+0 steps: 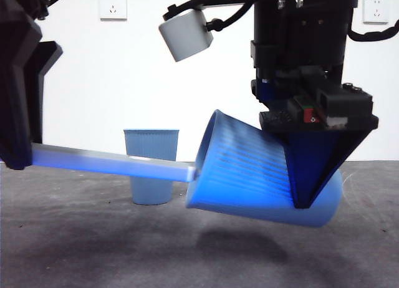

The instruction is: Pick up the cup brush,pick up the cup,insert the brush into the cup,clean the cup,put the cup brush back,put the cup back to the fixed position on the table

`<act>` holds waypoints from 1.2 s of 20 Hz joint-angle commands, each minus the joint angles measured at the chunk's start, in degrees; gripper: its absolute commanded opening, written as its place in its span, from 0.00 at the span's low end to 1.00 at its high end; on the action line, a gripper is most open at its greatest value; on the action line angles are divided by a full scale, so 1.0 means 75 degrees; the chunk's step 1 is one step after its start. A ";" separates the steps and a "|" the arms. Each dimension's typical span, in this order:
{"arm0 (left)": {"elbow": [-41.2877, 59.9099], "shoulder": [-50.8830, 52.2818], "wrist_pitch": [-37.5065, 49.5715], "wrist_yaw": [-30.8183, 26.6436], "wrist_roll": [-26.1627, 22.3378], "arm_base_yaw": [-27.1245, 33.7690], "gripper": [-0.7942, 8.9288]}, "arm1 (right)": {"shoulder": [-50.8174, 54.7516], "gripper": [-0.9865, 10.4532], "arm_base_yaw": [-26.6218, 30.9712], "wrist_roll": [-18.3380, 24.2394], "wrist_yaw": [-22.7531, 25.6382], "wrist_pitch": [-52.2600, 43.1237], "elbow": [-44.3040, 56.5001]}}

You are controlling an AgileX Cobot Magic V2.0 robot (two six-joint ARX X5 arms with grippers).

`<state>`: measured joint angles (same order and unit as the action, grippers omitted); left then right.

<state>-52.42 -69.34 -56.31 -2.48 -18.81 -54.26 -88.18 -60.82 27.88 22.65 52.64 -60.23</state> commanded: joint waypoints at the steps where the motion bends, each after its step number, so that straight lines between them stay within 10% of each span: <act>1: 0.0058 0.0102 -0.0245 -0.0277 0.0082 0.0195 0.07 | -0.0041 0.07 -0.0041 -0.0044 0.0128 0.0154 -0.0052; 13: 0.0058 0.1804 -0.1603 -0.0125 0.0076 0.1081 0.07 | -0.0006 0.07 -0.0026 -0.0085 0.0128 -0.0169 -0.0067; 24: 0.0058 0.0720 -0.0006 0.0647 -0.0128 0.1072 0.07 | -0.0006 0.07 -0.0038 -0.0085 -0.0105 -0.0449 -0.0085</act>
<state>-52.42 -63.88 -57.65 2.44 -20.10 -46.39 -88.16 -60.82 27.66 22.63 49.56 -60.64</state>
